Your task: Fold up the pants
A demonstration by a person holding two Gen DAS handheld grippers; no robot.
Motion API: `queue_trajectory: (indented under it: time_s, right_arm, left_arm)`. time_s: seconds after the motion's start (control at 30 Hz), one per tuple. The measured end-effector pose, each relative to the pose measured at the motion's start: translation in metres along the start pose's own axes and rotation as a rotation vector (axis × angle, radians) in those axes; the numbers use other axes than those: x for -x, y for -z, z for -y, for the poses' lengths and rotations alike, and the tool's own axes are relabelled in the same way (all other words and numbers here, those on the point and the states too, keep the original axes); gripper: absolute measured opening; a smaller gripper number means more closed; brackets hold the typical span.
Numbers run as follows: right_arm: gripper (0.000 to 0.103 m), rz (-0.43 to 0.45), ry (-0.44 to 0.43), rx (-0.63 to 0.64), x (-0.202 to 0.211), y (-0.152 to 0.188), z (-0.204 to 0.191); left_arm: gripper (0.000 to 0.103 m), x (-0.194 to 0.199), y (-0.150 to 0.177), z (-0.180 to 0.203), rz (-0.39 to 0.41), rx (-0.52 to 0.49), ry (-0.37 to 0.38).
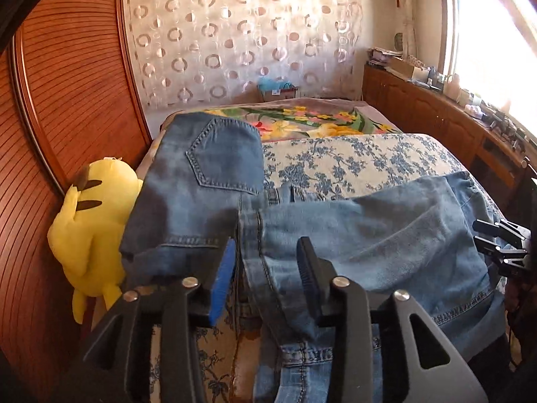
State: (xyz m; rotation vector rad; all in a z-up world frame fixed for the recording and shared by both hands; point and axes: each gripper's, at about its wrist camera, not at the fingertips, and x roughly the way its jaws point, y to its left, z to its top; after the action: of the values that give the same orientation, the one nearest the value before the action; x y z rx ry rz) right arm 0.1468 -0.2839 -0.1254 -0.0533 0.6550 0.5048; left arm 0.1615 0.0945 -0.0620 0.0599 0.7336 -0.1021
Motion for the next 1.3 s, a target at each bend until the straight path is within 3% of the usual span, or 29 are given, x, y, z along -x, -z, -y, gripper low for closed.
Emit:
queue_trajectory:
  time_s: [0.23, 0.4, 0.43, 0.63, 0.87, 1.03, 1.1, 1.13, 1.3]
  right_arm:
    - [0.055, -0.010, 0.005, 0.006, 0.002, -0.001, -0.002]
    - [0.055, -0.004, -0.030, 0.015, 0.024, 0.002, -0.009]
    - [0.055, -0.003, -0.032, 0.019, 0.028, 0.004, -0.012]
    - [0.055, -0.033, -0.086, 0.050, 0.047, 0.015, -0.031]
    - [0.051, -0.048, -0.120, 0.073, 0.063, 0.023, -0.052]
    - [0.035, -0.089, -0.125, 0.107, 0.060, 0.030, -0.064]
    - [0.019, -0.112, -0.127, 0.111, 0.056, 0.034, -0.066]
    - [0.007, -0.116, -0.130, 0.110, 0.055, 0.035, -0.067]
    - [0.001, -0.107, -0.132, 0.106, 0.069, 0.037, -0.074]
  left_arm:
    - [0.041, -0.002, 0.018, 0.020, -0.022, -0.009, 0.058]
    - [0.059, 0.004, 0.032, 0.039, -0.015, -0.030, 0.103]
    - [0.066, 0.006, 0.033, 0.042, -0.008, -0.030, 0.113]
    - [0.066, 0.022, 0.039, 0.060, 0.038, -0.028, 0.145]
    - [0.066, 0.026, 0.048, 0.078, 0.032, -0.049, 0.179]
    - [0.066, 0.011, 0.060, 0.085, -0.020, -0.051, 0.177]
    - [0.066, 0.004, 0.066, 0.086, -0.044, -0.050, 0.171]
    - [0.066, 0.000, 0.069, 0.086, -0.054, -0.049, 0.167]
    - [0.066, -0.005, 0.075, 0.088, -0.058, -0.054, 0.153]
